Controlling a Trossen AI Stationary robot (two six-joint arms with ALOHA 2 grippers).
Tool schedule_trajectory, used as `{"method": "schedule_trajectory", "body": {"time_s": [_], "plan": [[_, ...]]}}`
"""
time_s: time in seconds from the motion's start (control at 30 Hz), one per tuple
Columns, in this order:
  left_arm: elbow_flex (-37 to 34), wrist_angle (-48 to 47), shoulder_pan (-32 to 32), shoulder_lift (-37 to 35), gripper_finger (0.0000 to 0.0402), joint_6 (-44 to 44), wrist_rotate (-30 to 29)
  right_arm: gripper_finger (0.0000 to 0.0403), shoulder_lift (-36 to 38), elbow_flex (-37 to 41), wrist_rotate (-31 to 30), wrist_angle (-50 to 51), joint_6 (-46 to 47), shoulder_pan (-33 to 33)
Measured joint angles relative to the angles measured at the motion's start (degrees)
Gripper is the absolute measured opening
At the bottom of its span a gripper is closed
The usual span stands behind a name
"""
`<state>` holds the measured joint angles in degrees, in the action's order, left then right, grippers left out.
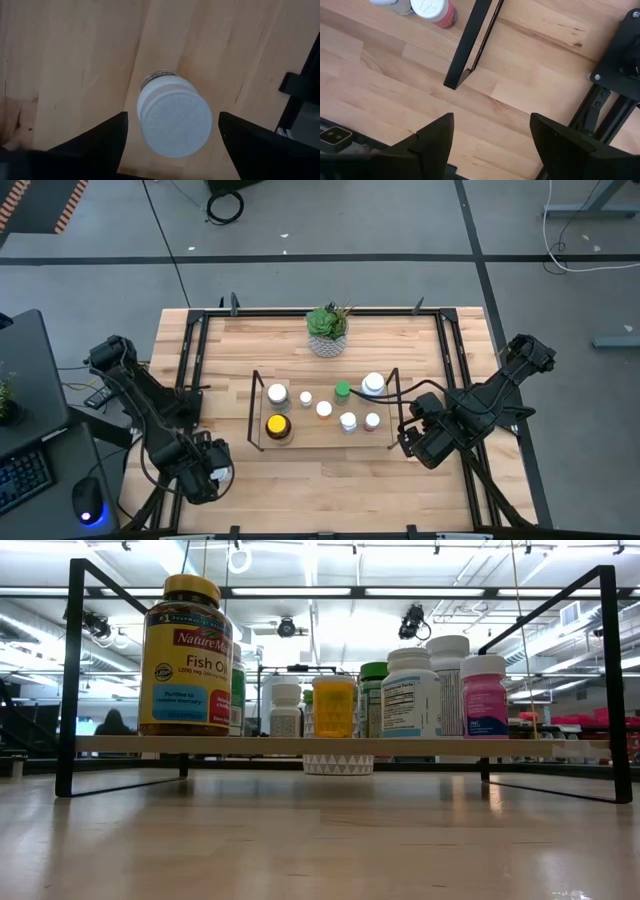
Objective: Pick and place medicine bottles onto shelf by color
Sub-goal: Put the small white medicine bottle on the shelf
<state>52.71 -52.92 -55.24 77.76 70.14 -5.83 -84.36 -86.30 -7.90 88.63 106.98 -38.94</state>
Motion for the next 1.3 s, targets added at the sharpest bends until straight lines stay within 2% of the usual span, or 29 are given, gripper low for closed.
{"method": "schedule_trajectory", "body": {"time_s": [0.17, 0.4, 0.6, 0.77, 1.0, 1.13, 1.3], "plan": [[0.0, 0.0, 0.0, 0.3, 0.0285, 0.2, -0.1, 0.0268, 0.0, 0.0, 0.0, 0.1, -0.1, 0.0], [0.0, 1.7, 0.5, 0.7, 0.0203, 1.7, -0.1, 0.0268, 0.0, 0.0, 0.0, 0.3, -2.1, 0.0], [1.8, 2.6, 1.3, 0.7, 0.0202, 1.6, 1.5, 0.0268, 0.0, 0.0, -0.1, 1.4, -5.7, 0.9], [7.2, -1.1, 3.0, 0.7, 0.0204, -0.9, 1.8, 0.0268, 0.0, 0.0, 0.0, 1.4, -9.9, 3.0], [19.0, -12.2, 8.4, 0.6, 0.0205, -11.2, 1.8, 0.0268, 0.0, 0.0, 0.0, 1.4, -16.8, 6.1], [25.4, -13.0, 13.4, 0.6, 0.0205, -19.8, 0.7, 0.0266, 0.0, 0.0, 0.0, 1.4, -21.3, 8.0], [31.5, -13.8, 21.4, 1.6, 0.0209, -28.7, -0.3, 0.0266, 0.0, 0.0, 0.0, 1.4, -20.8, 9.2]]}}
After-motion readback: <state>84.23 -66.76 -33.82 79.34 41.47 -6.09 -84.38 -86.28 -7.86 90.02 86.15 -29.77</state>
